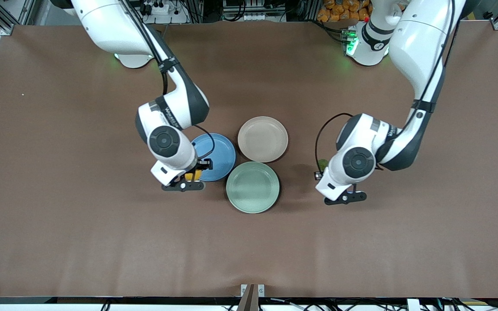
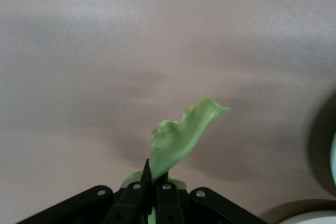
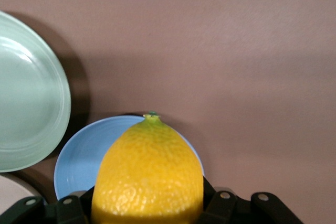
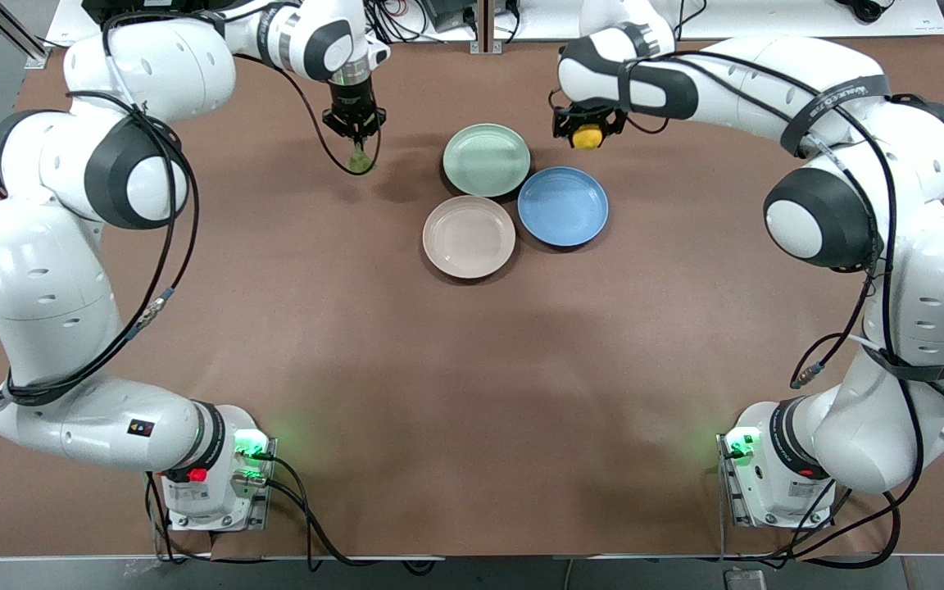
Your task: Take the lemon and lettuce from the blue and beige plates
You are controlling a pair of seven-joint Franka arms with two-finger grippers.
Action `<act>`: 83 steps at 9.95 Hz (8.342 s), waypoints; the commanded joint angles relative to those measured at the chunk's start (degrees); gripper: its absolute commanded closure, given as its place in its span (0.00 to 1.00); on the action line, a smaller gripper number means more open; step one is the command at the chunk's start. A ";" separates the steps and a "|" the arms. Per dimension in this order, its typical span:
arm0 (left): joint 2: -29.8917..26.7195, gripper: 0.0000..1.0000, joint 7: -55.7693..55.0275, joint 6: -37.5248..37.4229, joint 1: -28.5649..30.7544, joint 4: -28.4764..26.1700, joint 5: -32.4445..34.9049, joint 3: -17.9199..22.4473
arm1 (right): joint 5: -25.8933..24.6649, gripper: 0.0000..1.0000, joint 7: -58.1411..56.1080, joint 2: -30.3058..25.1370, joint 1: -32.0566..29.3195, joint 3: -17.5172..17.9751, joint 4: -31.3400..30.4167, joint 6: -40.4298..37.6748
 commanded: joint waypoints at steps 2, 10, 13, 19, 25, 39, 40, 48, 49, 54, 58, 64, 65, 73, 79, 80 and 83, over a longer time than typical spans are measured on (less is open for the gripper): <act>-1.30 1.00 8.83 -0.76 4.25 -0.88 2.54 -0.22 | 0.08 0.57 -1.29 -0.25 -1.73 -0.62 2.01 -2.01; -0.60 1.00 20.19 -0.58 6.63 -0.70 4.12 2.85 | -0.27 0.56 -13.40 -1.21 -10.95 -0.89 0.00 -3.42; -0.51 0.00 18.96 0.74 5.58 -0.88 9.22 2.68 | -4.92 0.56 -17.88 -4.71 -13.85 -0.89 -7.10 -0.71; -2.61 0.00 18.52 0.74 7.33 -2.27 1.34 2.06 | -5.28 0.56 -28.44 -12.37 -20.71 -2.46 -22.58 8.96; -18.76 0.00 18.70 1.08 6.90 -21.76 -4.12 2.32 | -5.37 0.56 -35.81 -15.10 -23.18 -5.10 -32.70 19.77; -35.93 0.00 18.87 -7.95 6.11 -17.51 -8.69 4.78 | 3.41 0.52 -37.58 -5.70 -23.79 -5.11 -35.61 29.72; -35.93 0.00 18.96 -9.18 6.10 -15.31 -9.32 5.66 | 4.38 0.51 -37.59 -5.61 -23.79 -5.11 -35.44 29.72; -34.87 0.00 19.93 -26.22 6.63 0.96 -10.63 5.75 | 4.56 0.00 -37.06 -6.22 -23.79 -5.19 -29.22 21.07; -34.96 0.00 20.01 -27.29 6.63 0.97 -11.08 5.58 | 4.56 0.00 -37.06 -6.31 -24.14 -5.28 -25.71 15.53; -34.87 0.00 25.38 -30.38 6.54 2.81 -11.43 5.49 | 4.39 0.00 -36.97 -6.22 -22.83 -8.01 -17.17 10.05; -34.96 0.00 25.38 -30.46 6.81 3.69 -11.26 5.49 | 3.95 0.00 -36.97 -8.76 -23.79 -8.27 -14.07 5.90; -35.75 0.00 25.64 -28.01 7.33 2.47 -10.47 5.84 | 1.94 0.00 -33.48 -17.63 -26.77 -4.77 -19.43 6.60; -35.58 0.00 25.64 -26.61 7.34 2.03 -10.38 5.84 | 0.10 0.00 -30.06 -19.39 -27.22 -3.19 -20.48 6.43; -35.22 0.00 26.78 -25.81 7.42 2.11 -10.02 5.23 | -5.54 0.00 -27.65 -29.15 -31.09 3.07 -16.38 -9.01; -36.97 0.00 27.31 -25.63 7.69 0.01 -10.55 5.14 | -7.39 0.00 -27.92 -33.12 -30.74 3.07 -7.67 -19.24; -36.89 0.00 27.22 -24.76 7.60 -0.08 -10.55 5.14 | -7.39 0.00 -27.92 -33.03 -30.74 3.07 -6.53 -20.02; -36.28 0.00 27.75 -23.87 7.60 0.36 -10.38 5.23 | -7.39 0.00 -27.92 -32.41 -30.65 3.07 -2.13 -24.07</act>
